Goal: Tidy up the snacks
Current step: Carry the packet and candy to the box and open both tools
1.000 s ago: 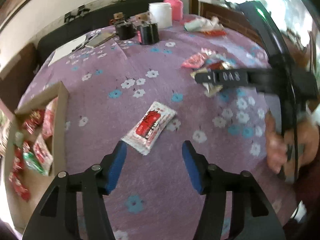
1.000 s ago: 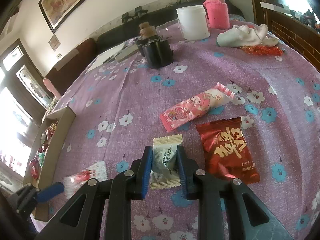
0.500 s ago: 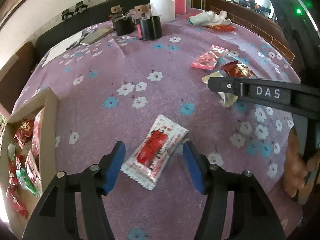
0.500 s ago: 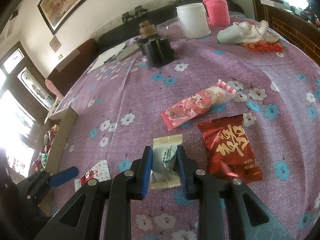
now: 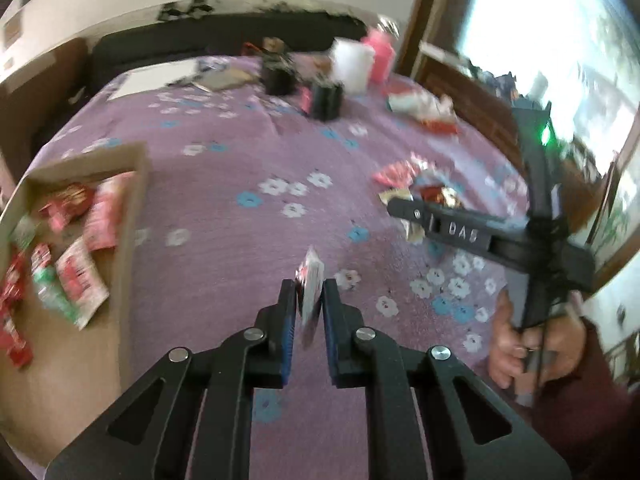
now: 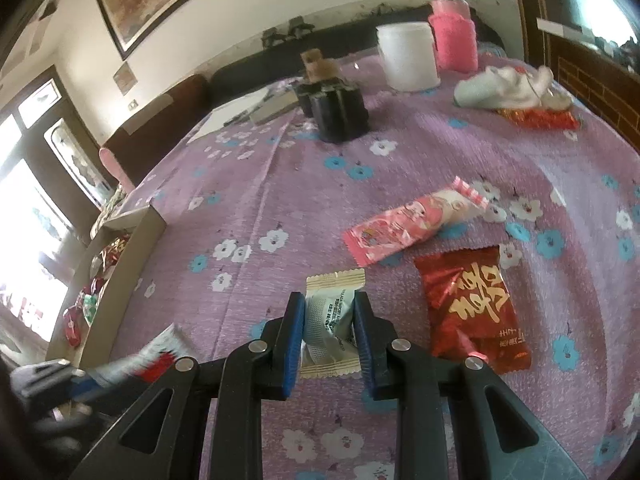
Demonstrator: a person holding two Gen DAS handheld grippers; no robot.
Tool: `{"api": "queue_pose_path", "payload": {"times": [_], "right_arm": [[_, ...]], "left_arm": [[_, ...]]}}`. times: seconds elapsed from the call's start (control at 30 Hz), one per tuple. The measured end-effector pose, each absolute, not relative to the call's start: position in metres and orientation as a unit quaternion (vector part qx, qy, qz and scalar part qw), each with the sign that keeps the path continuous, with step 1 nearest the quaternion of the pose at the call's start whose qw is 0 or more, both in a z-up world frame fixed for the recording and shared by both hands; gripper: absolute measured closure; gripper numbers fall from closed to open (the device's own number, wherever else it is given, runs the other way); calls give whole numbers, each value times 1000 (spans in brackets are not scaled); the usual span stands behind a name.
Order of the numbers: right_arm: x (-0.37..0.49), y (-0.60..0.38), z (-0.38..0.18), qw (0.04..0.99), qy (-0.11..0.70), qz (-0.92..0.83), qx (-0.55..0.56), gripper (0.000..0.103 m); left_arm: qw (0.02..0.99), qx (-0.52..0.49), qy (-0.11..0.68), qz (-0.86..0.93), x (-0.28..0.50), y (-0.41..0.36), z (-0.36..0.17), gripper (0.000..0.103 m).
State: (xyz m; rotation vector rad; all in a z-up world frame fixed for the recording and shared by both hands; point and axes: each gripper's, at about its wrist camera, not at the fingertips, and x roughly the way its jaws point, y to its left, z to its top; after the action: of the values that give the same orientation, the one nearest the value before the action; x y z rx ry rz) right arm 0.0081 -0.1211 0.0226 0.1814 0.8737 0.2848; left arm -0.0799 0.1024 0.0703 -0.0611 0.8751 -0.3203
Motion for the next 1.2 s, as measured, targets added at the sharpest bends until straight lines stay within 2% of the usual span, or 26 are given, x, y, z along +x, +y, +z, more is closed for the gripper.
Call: {"api": "queue_pose_path", "payload": {"times": [0.37, 0.57, 0.93, 1.2], "right_arm": [[-5, -104, 25, 898, 416, 133, 59, 78], [-24, -87, 43, 883, 421, 191, 87, 78], [-49, 32, 67, 846, 428, 317, 38, 78], [-64, 113, 62, 826, 440, 353, -21, 79]], "left_arm": [[909, -96, 378, -147, -113, 161, 98, 93], [923, -112, 352, -106, -130, 198, 113, 93], [907, -159, 389, 13, -137, 280, 78, 93], [888, -178, 422, 38, -129, 301, 53, 92]]}}
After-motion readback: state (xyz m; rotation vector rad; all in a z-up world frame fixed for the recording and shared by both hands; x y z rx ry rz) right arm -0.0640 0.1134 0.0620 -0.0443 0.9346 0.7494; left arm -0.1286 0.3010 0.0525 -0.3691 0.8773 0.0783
